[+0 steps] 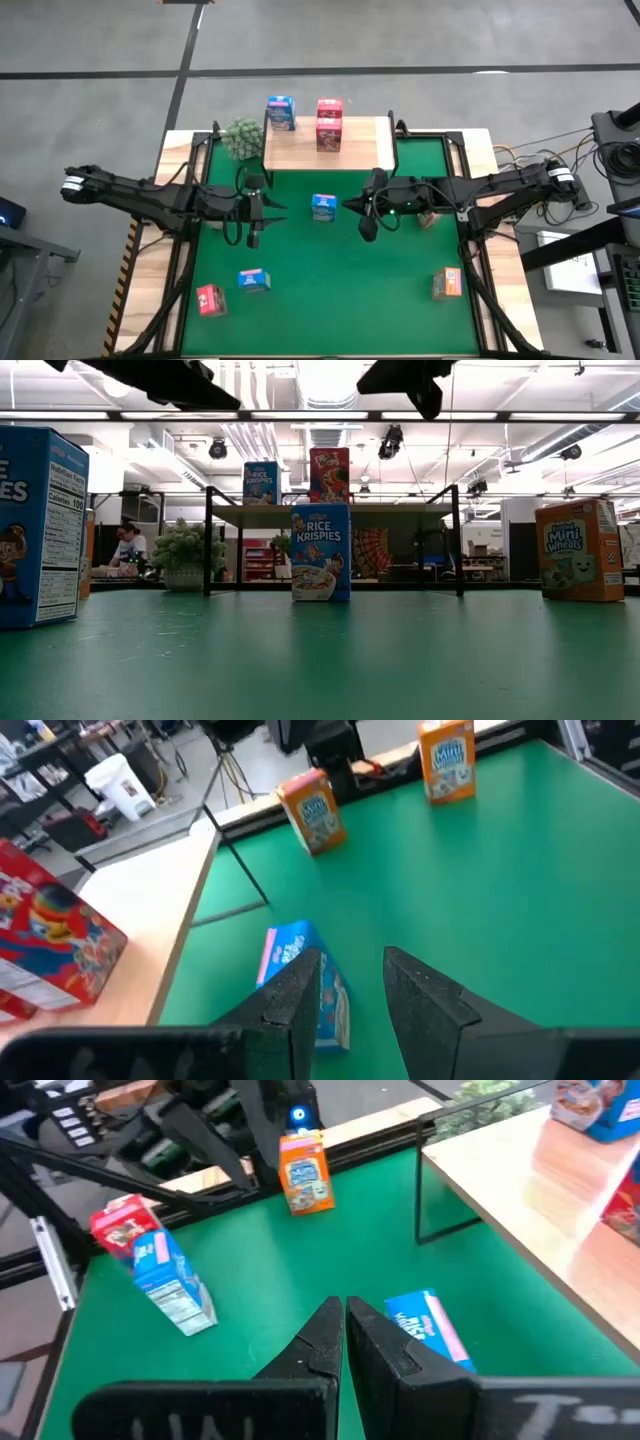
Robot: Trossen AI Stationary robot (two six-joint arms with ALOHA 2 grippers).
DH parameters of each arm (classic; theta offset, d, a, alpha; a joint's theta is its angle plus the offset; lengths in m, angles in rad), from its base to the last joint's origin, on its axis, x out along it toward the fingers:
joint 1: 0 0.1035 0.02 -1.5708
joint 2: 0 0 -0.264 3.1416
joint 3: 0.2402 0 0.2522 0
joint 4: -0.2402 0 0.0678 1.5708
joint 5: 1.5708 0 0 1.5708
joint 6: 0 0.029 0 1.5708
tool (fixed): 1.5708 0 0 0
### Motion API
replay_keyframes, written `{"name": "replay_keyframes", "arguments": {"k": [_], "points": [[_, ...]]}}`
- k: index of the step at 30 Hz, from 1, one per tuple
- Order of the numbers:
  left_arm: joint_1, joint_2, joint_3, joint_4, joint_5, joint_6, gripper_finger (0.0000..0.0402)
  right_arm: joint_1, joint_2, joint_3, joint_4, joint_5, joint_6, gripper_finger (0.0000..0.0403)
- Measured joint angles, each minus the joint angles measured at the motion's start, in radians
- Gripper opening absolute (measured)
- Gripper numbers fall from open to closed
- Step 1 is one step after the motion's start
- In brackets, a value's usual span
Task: Stack cereal on shelf
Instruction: Put the top left orange cereal box on the shelf
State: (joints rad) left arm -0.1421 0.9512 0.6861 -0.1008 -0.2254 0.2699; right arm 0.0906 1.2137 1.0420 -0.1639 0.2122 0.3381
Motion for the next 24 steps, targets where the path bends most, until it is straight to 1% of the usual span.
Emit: {"name": "replay_keyframes", "arguments": {"k": [3, 11, 21, 24], "points": [[0.000, -0.006, -0.003, 0.000, -0.001, -0.012, 0.0096, 0.000, 0.000, 0.000, 0.004, 0.002, -0.011, 0.0009], [0.000, 0.012, -0.003, 0.007, -0.001, -0.114, 0.0096, 0.000, 0.000, 0.000, 0.024, 0.001, -0.070, 0.0009], [0.000, 0.073, 0.006, 0.033, -0.001, -0.127, 0.0096, 0.000, 0.001, -0.002, 0.024, 0.001, -0.139, 0.0009], [0.000, 0.076, 0.008, 0.031, -0.001, -0.160, 0.0096, 0.000, 0.001, -0.002, 0.024, 0.001, -0.167, 0.0009]]}}
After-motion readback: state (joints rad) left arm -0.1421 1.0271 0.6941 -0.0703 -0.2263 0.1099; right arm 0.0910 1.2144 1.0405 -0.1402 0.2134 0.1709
